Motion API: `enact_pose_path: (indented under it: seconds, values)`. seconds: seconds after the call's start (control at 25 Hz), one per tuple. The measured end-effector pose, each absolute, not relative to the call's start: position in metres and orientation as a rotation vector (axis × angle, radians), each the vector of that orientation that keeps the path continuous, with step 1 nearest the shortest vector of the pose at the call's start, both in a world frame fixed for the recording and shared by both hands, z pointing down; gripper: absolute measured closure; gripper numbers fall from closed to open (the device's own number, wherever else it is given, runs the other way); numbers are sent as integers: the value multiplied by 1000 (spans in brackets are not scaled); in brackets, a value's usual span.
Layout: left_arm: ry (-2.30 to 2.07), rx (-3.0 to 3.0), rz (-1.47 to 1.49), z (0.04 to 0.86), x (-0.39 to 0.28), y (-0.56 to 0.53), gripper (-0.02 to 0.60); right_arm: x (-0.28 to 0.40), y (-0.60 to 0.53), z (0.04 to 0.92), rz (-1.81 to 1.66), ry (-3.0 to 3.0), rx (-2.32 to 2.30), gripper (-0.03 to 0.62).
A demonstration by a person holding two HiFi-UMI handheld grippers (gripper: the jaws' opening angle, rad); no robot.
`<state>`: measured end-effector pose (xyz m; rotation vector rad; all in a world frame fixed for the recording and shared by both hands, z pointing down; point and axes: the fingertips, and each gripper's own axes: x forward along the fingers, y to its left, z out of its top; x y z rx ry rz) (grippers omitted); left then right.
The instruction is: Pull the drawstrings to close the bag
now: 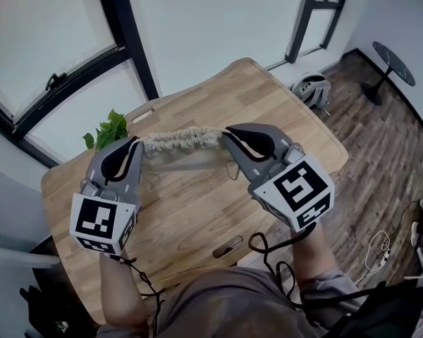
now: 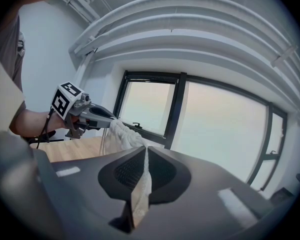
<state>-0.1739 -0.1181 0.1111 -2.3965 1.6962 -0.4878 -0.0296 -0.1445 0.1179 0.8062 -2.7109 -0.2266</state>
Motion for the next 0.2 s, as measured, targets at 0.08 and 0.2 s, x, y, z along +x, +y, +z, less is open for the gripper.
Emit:
enact_pose_path:
  seconds: [0.08, 0.2]
  values:
    - [1696, -2393, -490, 110, -173, -118, 574, -29, -145, 117, -230, -2711, 806, 557]
    - [1698, -2390, -488, 111, -173, -119, 574, -28, -145, 118, -233, -2710, 806, 557]
